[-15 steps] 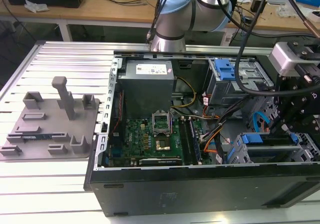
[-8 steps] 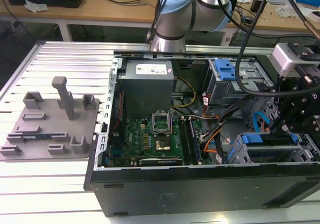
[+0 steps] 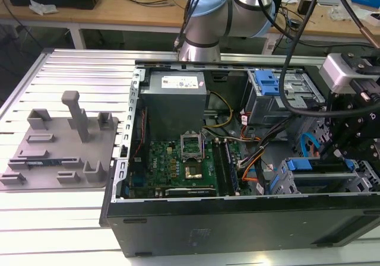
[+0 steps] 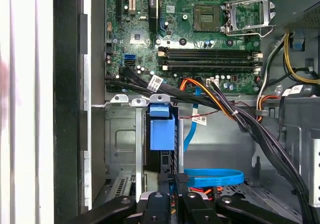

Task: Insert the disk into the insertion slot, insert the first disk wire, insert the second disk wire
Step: 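Insert the second disk wire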

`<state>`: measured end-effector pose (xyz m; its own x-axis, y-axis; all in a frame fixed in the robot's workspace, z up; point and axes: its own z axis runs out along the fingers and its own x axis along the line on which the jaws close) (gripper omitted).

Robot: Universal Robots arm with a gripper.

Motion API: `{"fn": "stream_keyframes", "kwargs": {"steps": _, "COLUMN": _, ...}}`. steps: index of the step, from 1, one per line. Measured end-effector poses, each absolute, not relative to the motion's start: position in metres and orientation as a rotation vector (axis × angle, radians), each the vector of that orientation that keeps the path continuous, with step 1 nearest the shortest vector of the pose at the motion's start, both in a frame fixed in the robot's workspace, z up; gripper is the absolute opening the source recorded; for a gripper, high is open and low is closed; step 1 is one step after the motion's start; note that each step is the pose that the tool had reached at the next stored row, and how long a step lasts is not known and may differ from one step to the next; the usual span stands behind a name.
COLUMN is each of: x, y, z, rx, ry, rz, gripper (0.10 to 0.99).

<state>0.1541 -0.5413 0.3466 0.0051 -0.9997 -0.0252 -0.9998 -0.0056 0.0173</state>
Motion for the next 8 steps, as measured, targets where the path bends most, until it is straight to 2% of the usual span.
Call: {"fn": "stream_keyframes", "kwargs": {"steps": 8, "x": 0.1547, "y": -0.5413, "z": 0.3398, "rx": -2.226, "ry": 2.215, "rz": 0.051, "gripper": 0.161}}
